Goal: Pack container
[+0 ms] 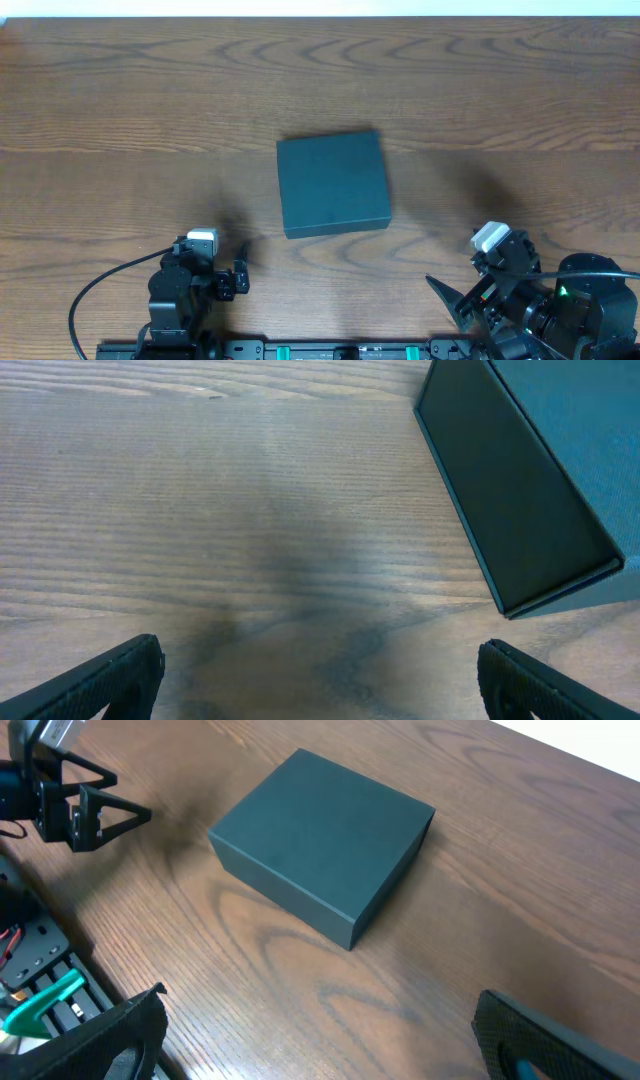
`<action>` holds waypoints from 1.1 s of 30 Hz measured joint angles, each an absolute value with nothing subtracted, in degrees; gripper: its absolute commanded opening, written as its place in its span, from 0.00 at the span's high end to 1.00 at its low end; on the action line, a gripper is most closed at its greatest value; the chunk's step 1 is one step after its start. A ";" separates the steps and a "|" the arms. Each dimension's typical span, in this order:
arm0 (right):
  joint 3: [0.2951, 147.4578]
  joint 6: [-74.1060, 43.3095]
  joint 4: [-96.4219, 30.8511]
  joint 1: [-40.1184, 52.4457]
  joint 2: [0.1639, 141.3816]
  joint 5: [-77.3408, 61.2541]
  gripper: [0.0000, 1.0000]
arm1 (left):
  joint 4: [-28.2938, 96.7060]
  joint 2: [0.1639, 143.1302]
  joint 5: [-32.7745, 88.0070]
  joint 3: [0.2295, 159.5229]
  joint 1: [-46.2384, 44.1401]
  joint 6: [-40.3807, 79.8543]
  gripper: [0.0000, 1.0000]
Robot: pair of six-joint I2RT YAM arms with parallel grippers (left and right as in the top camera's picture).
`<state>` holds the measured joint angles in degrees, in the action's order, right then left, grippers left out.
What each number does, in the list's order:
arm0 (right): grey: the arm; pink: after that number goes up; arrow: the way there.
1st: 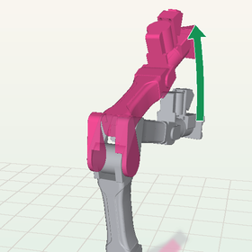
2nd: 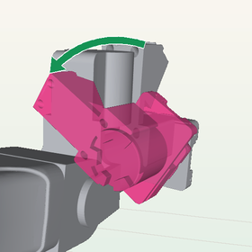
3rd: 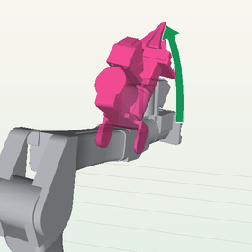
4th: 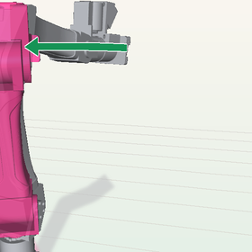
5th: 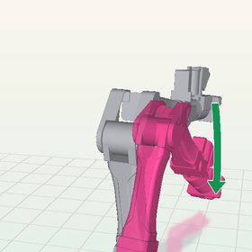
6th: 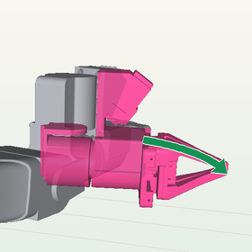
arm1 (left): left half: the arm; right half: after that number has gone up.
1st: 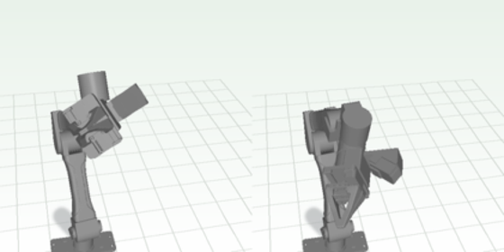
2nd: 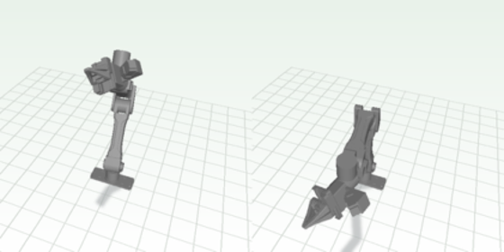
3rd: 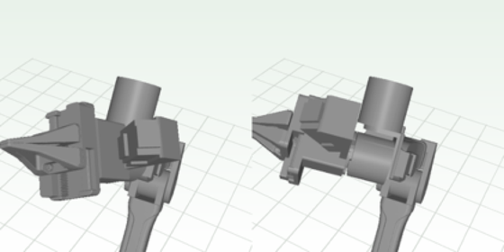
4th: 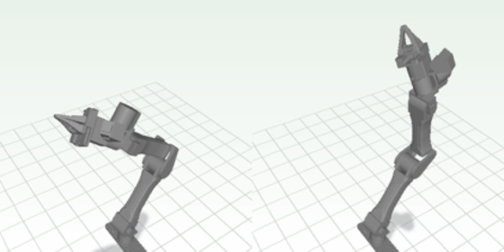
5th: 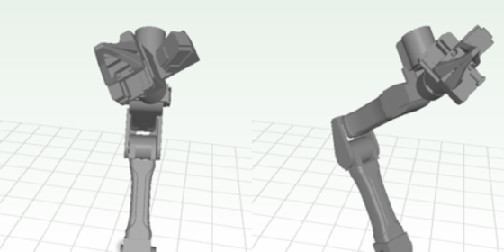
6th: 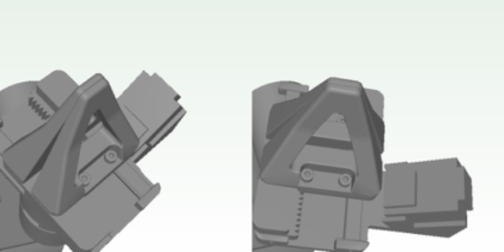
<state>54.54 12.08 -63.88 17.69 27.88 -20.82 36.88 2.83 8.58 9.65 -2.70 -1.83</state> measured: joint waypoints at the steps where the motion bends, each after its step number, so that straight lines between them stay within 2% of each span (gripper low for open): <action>1: 54.54 12.05 -63.88 17.69 27.88 -20.82 0.01 | 36.88 2.83 8.58 9.65 -2.70 -1.80 0.02; 22: 54.13 12.08 -63.61 17.54 27.11 -18.65 0.01 | 36.88 2.83 8.56 9.65 -2.70 -1.83 0.02; 26: 49.36 12.05 -60.62 16.51 23.24 -14.66 0.01 | 36.84 2.83 8.58 9.65 -2.70 -1.83 0.02; 33: 31.81 12.05 -51.33 12.84 12.16 -11.88 0.01 | 36.77 2.83 8.56 9.65 -2.70 -1.87 0.01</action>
<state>31.81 12.05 -51.33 12.84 12.16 -11.88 36.77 2.83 8.56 9.65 -2.70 -1.87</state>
